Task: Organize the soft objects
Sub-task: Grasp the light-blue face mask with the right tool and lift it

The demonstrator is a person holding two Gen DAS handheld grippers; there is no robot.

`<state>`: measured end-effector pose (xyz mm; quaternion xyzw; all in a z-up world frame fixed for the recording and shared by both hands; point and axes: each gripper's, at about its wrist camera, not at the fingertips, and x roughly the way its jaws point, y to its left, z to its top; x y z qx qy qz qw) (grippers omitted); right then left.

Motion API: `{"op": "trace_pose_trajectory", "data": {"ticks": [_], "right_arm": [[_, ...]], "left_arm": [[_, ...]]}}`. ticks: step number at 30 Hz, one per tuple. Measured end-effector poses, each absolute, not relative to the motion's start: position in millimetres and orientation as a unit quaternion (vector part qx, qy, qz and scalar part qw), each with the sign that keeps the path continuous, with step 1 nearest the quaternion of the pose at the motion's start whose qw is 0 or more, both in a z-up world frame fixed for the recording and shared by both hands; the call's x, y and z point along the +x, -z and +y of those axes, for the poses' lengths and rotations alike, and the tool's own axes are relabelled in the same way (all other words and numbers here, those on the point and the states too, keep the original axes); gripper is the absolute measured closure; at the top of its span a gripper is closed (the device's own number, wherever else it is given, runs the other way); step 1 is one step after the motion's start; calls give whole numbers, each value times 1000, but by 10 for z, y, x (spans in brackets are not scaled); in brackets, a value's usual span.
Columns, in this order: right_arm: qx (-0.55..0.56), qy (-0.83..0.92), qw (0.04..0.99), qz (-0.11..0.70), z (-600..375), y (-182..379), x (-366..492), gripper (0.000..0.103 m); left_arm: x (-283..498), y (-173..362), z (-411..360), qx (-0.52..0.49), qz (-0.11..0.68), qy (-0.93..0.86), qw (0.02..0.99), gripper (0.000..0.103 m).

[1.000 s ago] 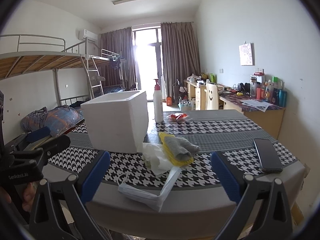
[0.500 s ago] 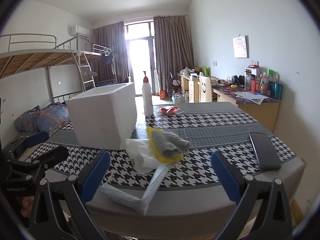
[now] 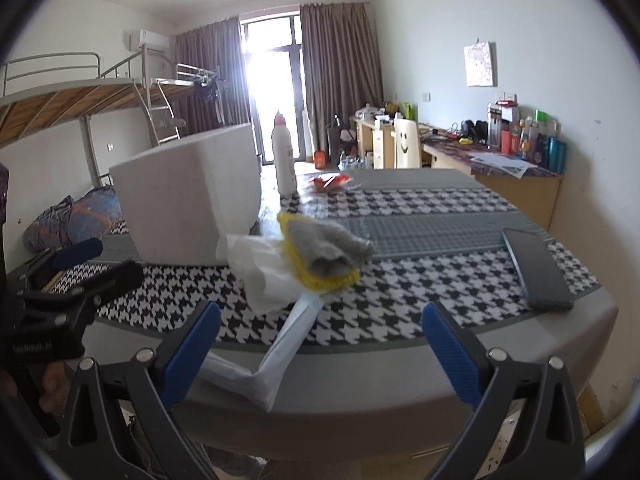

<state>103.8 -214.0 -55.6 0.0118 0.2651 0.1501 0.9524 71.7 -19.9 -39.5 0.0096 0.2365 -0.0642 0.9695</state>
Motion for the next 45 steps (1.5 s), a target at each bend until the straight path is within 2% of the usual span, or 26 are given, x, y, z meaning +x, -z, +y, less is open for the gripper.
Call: {"op": "trace_pose_trajectory", "data": {"ticks": [8, 10, 14, 19, 24, 27, 30, 45], "right_arm": [[16, -159, 937, 309, -2028, 722, 1093, 18], [15, -164, 933, 321, -1995, 758, 1096, 28], [13, -177, 924, 338, -1931, 826, 1085, 37], [21, -196, 910, 364, -1914, 911, 1094, 55], [25, -214, 901, 377, -1900, 940, 1081, 60], [35, -232, 893, 383, -1911, 943, 1084, 78], [27, -229, 895, 382, -1917, 921, 1062, 86], [41, -170, 922, 345, -2354, 602, 1088, 90]], "left_arm": [[785, 418, -190, 10, 237, 64, 969, 1], [800, 429, -194, 10, 240, 66, 969, 1], [828, 452, -209, 7, 244, 69, 967, 1], [864, 494, -244, 10, 251, 73, 965, 1], [907, 517, -274, 10, 257, 75, 963, 1], [937, 519, -310, 15, 261, 79, 962, 1], [964, 515, -323, 13, 262, 84, 961, 1], [1084, 345, -612, 26, 258, 107, 960, 1]]}}
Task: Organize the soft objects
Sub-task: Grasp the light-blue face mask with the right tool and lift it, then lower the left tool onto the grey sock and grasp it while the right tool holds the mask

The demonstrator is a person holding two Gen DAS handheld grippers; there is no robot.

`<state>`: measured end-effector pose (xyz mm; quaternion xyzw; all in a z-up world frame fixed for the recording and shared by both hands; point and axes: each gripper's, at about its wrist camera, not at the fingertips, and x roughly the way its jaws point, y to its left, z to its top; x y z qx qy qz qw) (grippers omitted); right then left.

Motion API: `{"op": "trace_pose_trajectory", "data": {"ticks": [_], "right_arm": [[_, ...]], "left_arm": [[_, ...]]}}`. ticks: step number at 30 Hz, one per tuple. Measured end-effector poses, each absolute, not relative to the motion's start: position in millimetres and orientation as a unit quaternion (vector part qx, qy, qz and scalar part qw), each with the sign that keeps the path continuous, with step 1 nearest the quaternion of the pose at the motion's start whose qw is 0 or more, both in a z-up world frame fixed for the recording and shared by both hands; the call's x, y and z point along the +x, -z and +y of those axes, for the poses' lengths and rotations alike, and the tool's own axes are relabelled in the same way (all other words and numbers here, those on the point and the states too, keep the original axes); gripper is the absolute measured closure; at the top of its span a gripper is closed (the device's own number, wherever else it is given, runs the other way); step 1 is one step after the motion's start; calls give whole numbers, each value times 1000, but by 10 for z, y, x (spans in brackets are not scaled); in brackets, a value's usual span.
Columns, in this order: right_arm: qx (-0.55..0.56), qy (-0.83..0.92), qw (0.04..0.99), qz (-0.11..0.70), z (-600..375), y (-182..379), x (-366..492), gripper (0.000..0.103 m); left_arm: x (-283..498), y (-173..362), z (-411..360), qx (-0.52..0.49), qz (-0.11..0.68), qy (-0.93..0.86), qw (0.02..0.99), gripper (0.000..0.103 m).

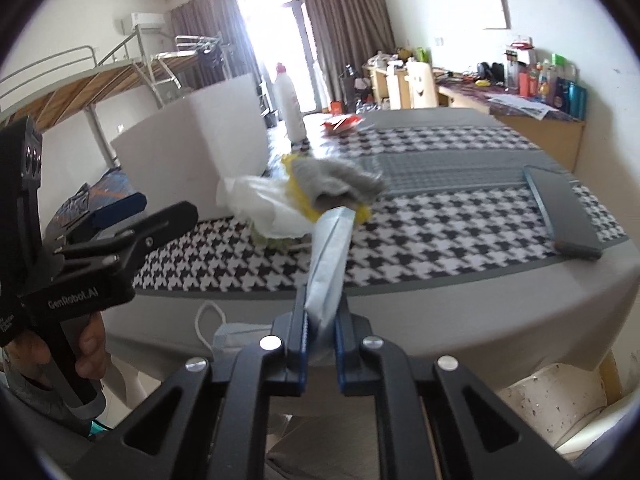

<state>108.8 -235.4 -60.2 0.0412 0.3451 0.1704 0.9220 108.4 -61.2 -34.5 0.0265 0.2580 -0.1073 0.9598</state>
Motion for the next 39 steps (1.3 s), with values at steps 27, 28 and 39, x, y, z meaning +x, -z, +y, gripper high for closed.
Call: {"op": "trace_pose_trajectory", "data": {"ticks": [27, 28, 39], "right_arm": [[71, -92, 939, 324, -2937, 509, 1480, 89], [73, -91, 939, 324, -2948, 511, 1491, 89], [78, -86, 936, 332, -2995, 551, 1587, 89]], "left_arm": [[1842, 219, -1267, 74, 277, 155, 946, 2], [1863, 226, -1274, 72, 279, 160, 944, 3], [2135, 420, -1387, 97, 325, 156, 928, 19]]}}
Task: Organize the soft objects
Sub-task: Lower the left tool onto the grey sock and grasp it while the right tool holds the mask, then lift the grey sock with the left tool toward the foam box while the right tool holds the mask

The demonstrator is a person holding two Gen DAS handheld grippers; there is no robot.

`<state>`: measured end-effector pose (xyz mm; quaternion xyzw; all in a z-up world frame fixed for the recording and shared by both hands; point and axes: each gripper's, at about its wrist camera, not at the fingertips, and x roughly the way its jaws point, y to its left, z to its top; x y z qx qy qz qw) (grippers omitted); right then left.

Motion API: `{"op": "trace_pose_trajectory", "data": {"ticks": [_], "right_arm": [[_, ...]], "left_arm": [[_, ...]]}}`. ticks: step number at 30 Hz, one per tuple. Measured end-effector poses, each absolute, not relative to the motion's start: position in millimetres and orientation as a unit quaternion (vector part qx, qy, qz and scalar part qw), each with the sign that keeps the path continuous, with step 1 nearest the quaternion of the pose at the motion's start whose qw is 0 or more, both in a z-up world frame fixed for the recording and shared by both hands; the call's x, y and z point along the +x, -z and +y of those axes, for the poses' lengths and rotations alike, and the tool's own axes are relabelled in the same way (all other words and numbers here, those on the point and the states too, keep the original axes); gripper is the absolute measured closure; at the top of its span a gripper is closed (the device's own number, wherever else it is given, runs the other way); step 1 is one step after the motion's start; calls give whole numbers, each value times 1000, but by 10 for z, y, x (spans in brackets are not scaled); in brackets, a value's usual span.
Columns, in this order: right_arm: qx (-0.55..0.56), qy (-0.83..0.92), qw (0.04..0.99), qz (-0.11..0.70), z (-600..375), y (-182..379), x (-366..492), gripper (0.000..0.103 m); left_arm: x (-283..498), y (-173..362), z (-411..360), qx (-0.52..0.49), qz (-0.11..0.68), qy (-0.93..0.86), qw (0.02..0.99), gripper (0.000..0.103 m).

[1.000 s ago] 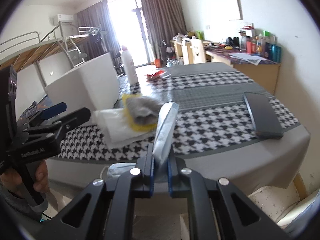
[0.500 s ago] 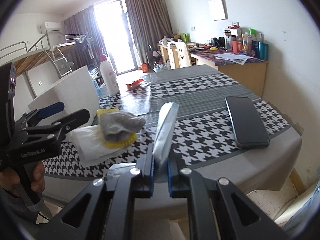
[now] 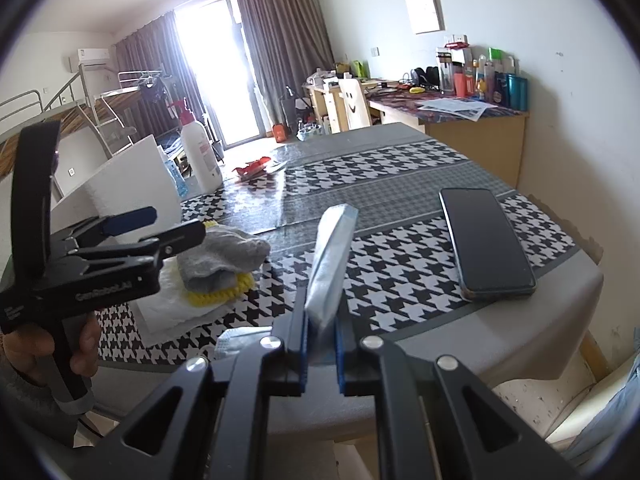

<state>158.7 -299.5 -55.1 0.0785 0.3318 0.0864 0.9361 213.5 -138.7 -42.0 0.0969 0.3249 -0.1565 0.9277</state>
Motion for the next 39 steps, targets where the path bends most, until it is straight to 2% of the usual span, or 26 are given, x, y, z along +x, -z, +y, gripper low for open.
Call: {"op": "trace_pose_trajectory", "data": {"ticks": [4, 13, 15, 17, 18, 24, 29, 39], "right_arm": [[80, -86, 934, 337, -2996, 565, 1607, 89], [82, -87, 932, 343, -2990, 585, 1640, 89], [82, -88, 931, 344, -2992, 589, 1646, 89], [80, -90, 931, 345, -2988, 589, 1654, 89], [78, -90, 931, 345, -2990, 590, 1661, 89], [78, -87, 931, 344, -2995, 579, 1673, 89], [77, -86, 933, 342, -2969, 558, 1649, 89], [73, -85, 938, 327, -2880, 459, 1573, 89]], "left_arm": [[2160, 463, -1428, 108, 330, 157, 924, 24], [2236, 616, -1461, 115, 370, 169, 907, 47], [2241, 645, -1455, 115, 376, 165, 905, 61], [2255, 677, -1449, 113, 383, 164, 902, 66], [2255, 681, -1443, 112, 385, 163, 902, 72], [2253, 720, -1425, 116, 392, 162, 898, 92], [2182, 663, -1369, 104, 381, 182, 900, 97], [1941, 315, -1238, 81, 336, 215, 913, 98]]}}
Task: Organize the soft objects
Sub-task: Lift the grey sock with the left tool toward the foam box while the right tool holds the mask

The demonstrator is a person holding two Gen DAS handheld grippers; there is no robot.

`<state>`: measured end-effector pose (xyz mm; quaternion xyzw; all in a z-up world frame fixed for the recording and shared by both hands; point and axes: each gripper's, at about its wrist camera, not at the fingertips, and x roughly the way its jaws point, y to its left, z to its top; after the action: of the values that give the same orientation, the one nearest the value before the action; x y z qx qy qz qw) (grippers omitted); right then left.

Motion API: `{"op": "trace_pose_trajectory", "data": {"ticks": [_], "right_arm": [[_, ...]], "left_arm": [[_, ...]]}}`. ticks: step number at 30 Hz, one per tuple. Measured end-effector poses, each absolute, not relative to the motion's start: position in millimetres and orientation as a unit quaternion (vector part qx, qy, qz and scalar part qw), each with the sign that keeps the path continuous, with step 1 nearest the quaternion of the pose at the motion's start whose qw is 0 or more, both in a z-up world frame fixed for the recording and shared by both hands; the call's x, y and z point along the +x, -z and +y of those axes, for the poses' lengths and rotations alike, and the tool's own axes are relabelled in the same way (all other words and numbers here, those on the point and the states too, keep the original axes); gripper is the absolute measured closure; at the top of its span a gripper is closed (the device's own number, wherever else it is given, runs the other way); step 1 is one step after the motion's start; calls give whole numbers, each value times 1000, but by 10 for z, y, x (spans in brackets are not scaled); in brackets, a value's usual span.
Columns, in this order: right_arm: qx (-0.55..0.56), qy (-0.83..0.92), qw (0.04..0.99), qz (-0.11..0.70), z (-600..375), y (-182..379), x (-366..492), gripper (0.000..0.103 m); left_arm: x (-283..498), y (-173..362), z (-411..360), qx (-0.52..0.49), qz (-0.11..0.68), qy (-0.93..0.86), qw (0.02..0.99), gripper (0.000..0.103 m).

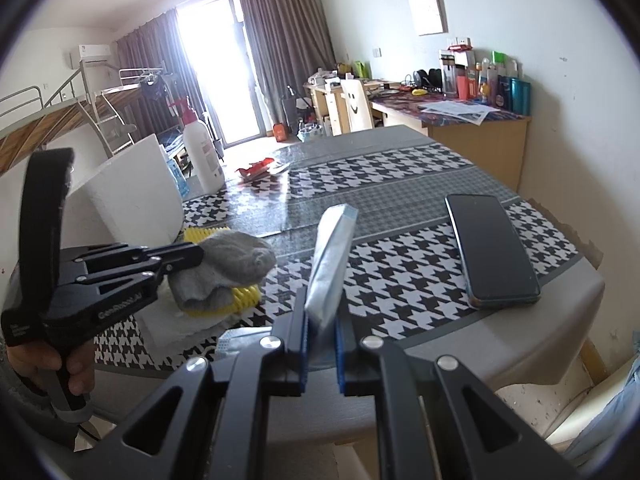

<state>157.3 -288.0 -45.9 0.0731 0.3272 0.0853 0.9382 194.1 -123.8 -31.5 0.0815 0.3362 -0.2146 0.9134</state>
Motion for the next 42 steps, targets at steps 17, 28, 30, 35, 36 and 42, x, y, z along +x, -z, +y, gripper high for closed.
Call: {"op": "trace_pose_trajectory", "data": {"ticks": [17, 28, 30, 35, 36, 42], "right_arm": [[54, -106, 952, 282, -2652, 69, 1639, 89], [48, -120, 956, 263, -2484, -103, 1811, 89], [48, -122, 957, 259, -2467, -142, 1840, 89], [50, -131, 960, 244, -2423, -258, 1865, 89], [49, -131, 960, 241, -2410, -279, 1872, 89], [49, -133, 962, 232, -2357, -403, 1918, 89]], "left_arm": [[1840, -129, -919, 54, 276, 178, 943, 98], [1845, -383, -765, 45, 241, 153, 957, 98], [1839, -428, -740, 43, 231, 147, 961, 98], [1840, -510, -705, 44, 218, 140, 965, 98], [1841, -526, -703, 44, 215, 137, 966, 98], [1864, -638, -651, 39, 204, 128, 970, 98]]}}
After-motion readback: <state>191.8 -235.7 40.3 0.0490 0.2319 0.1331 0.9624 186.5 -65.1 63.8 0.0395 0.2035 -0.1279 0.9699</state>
